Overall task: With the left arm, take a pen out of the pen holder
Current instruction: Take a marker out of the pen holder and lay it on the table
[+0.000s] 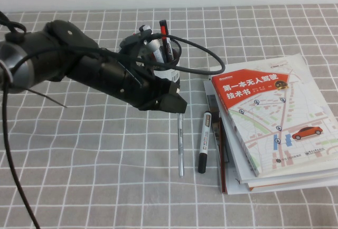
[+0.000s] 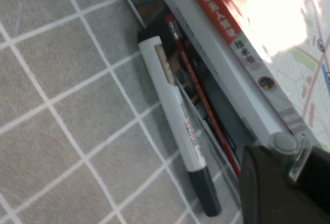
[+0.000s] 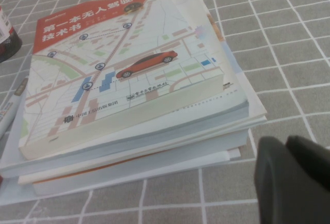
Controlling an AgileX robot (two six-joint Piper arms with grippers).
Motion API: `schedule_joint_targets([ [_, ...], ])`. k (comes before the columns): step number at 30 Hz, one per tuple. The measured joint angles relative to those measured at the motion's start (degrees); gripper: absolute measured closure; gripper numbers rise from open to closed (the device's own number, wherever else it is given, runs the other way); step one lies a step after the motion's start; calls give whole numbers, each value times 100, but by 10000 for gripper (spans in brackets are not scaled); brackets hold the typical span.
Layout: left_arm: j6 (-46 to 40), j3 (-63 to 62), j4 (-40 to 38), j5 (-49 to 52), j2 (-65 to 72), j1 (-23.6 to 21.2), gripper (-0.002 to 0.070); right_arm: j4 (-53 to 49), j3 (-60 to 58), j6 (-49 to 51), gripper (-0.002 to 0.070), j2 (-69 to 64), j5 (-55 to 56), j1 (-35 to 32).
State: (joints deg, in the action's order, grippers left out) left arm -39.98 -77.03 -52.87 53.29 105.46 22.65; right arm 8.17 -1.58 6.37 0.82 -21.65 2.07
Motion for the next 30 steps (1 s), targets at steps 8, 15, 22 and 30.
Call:
schedule_joint_targets([
  [8,-330,-10,-104,-551,211,4,580,0,0,0,689,0,0,0],
  [15,-620,-10,-276,-647,412,4,580,0,0,0,689,0,0,0],
  [22,-1044,-10,-615,-671,507,4,570,0,0,0,689,0,0,0],
  [30,-1228,-10,-668,-707,530,4,354,0,0,0,689,0,0,0],
])
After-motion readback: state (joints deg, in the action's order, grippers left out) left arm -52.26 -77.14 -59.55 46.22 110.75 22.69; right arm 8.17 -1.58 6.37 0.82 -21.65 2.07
